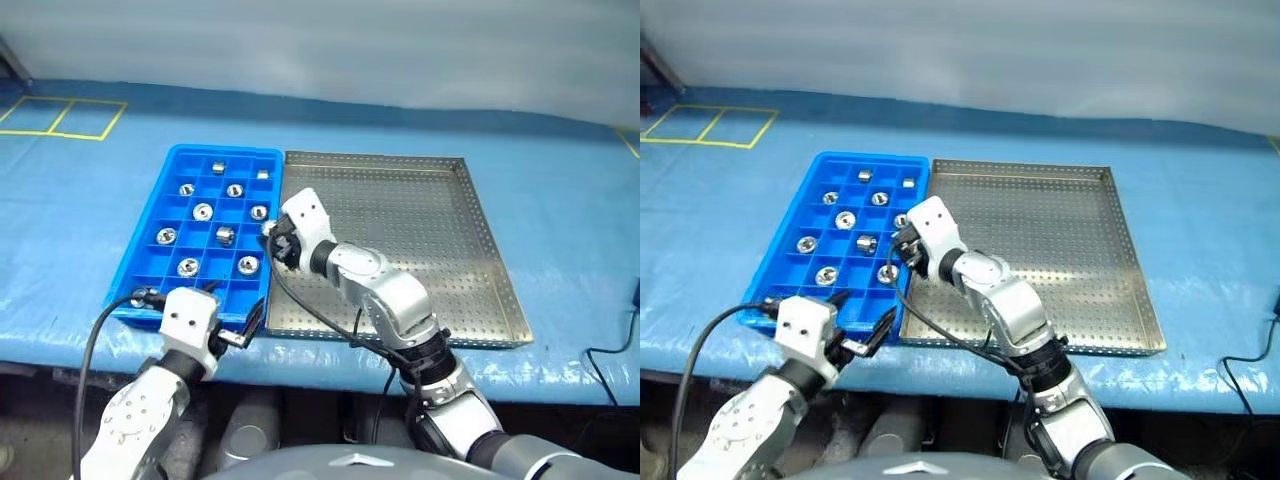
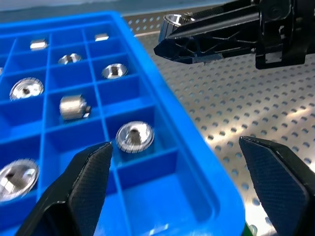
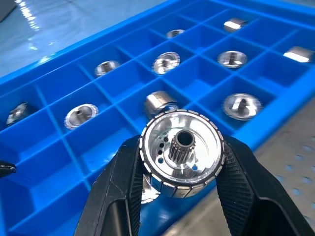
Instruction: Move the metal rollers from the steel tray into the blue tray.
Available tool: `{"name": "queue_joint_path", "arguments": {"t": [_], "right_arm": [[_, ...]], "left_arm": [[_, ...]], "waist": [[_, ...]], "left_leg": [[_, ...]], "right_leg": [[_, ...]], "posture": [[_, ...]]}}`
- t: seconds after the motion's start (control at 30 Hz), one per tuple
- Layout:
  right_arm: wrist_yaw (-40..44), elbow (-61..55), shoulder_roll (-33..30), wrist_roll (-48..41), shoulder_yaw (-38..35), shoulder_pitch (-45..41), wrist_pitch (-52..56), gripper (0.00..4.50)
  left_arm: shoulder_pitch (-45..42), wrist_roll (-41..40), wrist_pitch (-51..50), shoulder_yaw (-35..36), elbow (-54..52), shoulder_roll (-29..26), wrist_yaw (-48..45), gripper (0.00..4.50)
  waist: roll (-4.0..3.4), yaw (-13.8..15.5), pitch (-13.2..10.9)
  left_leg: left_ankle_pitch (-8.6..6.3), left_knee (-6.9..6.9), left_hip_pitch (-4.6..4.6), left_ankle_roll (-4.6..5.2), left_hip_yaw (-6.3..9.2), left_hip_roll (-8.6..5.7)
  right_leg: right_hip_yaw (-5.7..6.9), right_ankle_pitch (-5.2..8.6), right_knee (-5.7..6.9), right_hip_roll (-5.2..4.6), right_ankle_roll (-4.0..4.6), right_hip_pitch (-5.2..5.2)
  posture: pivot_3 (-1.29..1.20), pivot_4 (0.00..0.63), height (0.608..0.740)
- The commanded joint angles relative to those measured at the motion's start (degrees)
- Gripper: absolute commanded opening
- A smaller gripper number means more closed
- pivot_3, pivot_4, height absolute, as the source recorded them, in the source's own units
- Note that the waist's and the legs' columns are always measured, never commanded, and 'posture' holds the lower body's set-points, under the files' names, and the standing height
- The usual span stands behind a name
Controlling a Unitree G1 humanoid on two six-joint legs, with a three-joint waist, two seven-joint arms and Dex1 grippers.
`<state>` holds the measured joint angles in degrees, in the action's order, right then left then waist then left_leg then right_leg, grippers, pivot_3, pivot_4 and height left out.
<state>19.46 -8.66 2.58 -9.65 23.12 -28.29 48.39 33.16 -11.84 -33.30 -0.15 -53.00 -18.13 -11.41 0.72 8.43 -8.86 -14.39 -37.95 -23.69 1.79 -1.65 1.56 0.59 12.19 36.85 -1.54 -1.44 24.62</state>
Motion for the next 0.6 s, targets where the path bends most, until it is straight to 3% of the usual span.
{"name": "queue_joint_path", "arguments": {"t": [0.03, 0.53, 0.57, 0.6], "right_arm": [[2.08, -0.36, 1.14, -0.78, 2.16, -0.65, -2.12, 1.71], [3.55, 1.64, 1.40, -0.56, 5.80, 4.67, -1.12, 1.71], [3.47, 1.49, 1.33, -0.52, 5.69, 4.92, -0.96, 2.45], [3.37, 1.31, 1.29, -0.43, 5.59, 5.06, -0.83, 2.68]], "left_arm": [[3.60, 0.41, 3.87, 2.40, -4.11, 0.92, 0.27, 4.50], [6.07, 0.15, 6.70, 2.55, -3.62, 1.39, -1.23, 4.50], [5.76, 0.14, 6.59, 2.62, -3.41, 1.26, -1.44, 4.50], [5.45, 0.08, 6.49, 2.70, -3.23, 1.20, -1.63, 4.50]], "waist": [[0.01, 1.12, 0.01], [0.00, 6.94, 0.02], [0.00, 7.05, 0.02], [0.00, 7.22, 0.02]], "left_leg": [[0.00, -0.01, 0.01, -0.01, 0.04, 0.01], [-0.04, 0.01, -0.09, -0.09, 0.07, 0.05], [-0.05, 0.01, -0.06, -0.10, 0.07, 0.05], [-0.06, 0.01, -0.06, -0.11, 0.07, 0.05]], "right_leg": [[0.06, 0.02, 0.00, -0.01, 0.02, -0.01], [0.31, 0.09, -0.06, -0.02, 0.08, 0.10], [0.31, 0.09, -0.06, -0.03, 0.08, 0.11], [0.32, 0.09, -0.06, -0.03, 0.08, 0.12]], "posture": [[0.52, 0.150, 0.740], [0.51, 0.150, 0.740], [0.51, 0.150, 0.740], [0.51, 0.150, 0.740]]}}
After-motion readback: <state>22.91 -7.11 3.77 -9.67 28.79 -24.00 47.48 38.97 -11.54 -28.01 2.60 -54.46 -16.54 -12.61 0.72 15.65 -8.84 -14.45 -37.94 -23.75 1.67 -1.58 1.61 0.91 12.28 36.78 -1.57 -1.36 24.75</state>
